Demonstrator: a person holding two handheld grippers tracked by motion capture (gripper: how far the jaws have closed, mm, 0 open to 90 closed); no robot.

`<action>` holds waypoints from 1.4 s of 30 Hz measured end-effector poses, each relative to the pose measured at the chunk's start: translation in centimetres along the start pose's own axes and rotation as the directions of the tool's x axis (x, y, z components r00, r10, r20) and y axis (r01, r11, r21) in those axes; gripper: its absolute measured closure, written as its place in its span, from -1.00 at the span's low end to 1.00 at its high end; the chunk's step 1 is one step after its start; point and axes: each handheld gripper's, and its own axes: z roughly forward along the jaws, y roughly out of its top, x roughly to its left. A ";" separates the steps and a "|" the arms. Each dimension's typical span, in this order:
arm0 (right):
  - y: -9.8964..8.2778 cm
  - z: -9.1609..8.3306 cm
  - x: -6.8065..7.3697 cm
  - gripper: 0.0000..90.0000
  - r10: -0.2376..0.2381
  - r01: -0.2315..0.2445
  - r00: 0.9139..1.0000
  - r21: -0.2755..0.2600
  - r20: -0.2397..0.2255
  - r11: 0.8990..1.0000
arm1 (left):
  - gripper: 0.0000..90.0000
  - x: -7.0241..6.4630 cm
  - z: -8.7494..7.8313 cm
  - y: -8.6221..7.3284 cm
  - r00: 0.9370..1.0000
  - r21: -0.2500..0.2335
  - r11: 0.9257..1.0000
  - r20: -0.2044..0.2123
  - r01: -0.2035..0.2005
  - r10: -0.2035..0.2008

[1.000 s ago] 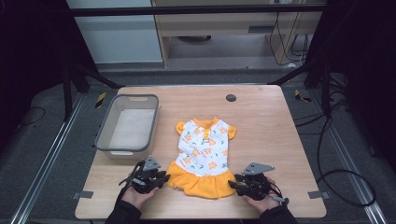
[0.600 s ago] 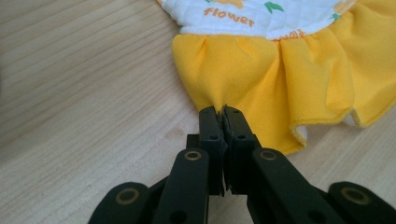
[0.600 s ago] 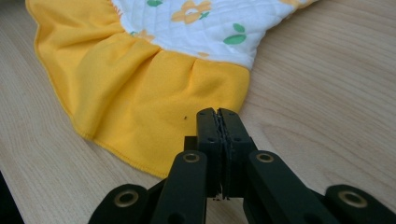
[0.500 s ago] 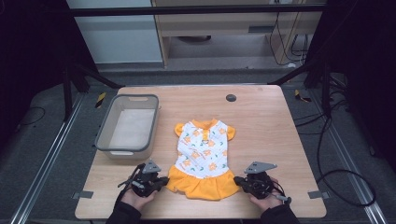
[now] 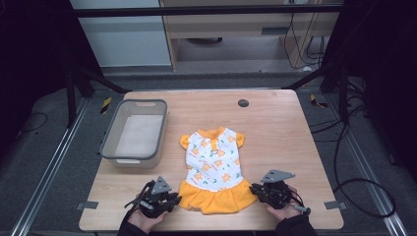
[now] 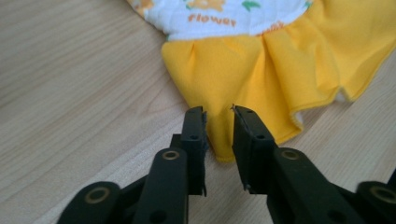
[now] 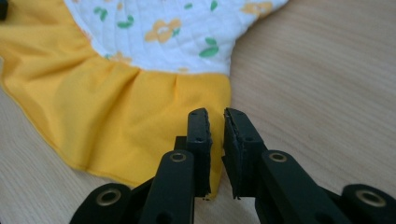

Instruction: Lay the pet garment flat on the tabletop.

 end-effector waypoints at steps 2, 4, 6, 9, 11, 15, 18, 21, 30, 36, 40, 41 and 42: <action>0.3 -0.4 -0.2 0.77 0.011 -0.011 1.000 -0.053 -0.005 0.999 | 0.56 0.2 -0.7 0.5 1.000 -0.058 0.998 -0.010 -0.009 0.008; 0.7 -0.4 -0.4 0.80 0.012 -0.012 1.000 -0.081 -0.005 0.997 | 0.57 0.5 -1.0 1.2 1.000 -0.095 0.995 -0.023 -0.002 0.000; 1.2 -0.3 -0.5 0.86 0.014 -0.014 1.000 -0.102 0.000 0.995 | 0.64 0.9 -1.0 2.0 0.999 -0.117 0.993 -0.032 0.000 -0.003; 2.0 0.0 -0.7 0.97 0.010 -0.009 1.000 -0.134 0.003 0.991 | 0.78 1.2 -0.6 3.0 0.999 -0.123 0.992 -0.045 -0.009 0.004; 2.6 0.4 -0.8 1.00 0.017 -0.017 1.000 -0.147 -0.005 0.989 | 0.89 1.3 0.1 3.6 0.999 -0.116 0.993 -0.041 -0.008 0.004; 3.6 1.7 -1.2 1.00 0.026 -0.031 0.999 -0.162 -0.031 0.986 | 0.96 1.1 1.5 5.0 0.999 -0.117 0.993 -0.039 -0.015 0.010; 4.5 3.0 -1.3 1.00 0.022 -0.029 0.999 -0.167 -0.044 0.986 | 0.95 1.0 3.1 5.9 0.999 -0.102 0.994 -0.033 -0.025 0.022; 5.1 4.7 -1.3 1.00 0.018 -0.024 0.999 -0.141 -0.047 0.990 | 0.93 0.9 4.8 5.7 0.999 -0.038 0.998 -0.019 -0.050 0.049; 4.1 6.4 -1.3 1.00 0.007 -0.007 1.000 -0.017 -0.009 1.000 | 0.92 0.5 5.2 4.5 0.997 0.023 0.997 -0.004 -0.078 0.078; 3.9 6.2 -0.8 1.00 0.006 -0.006 1.000 -0.010 -0.002 1.000 | 0.92 0.4 5.1 4.6 0.996 0.017 0.996 -0.012 -0.086 0.086; 3.8 6.0 -0.6 1.00 0.004 -0.004 1.000 -0.007 -0.008 1.000 | 0.84 1.2 4.7 6.2 0.998 -0.060 0.997 -0.039 -0.053 0.051; 3.7 6.0 -0.6 1.00 0.009 -0.009 1.000 -0.009 -0.008 1.000 | 0.84 1.4 4.7 6.6 0.998 -0.084 0.995 -0.042 -0.048 0.044; 3.7 6.0 -0.6 1.00 0.009 -0.009 1.000 -0.009 -0.008 1.000 | 0.84 1.4 4.7 6.6 0.998 -0.084 0.995 -0.042 -0.048 0.044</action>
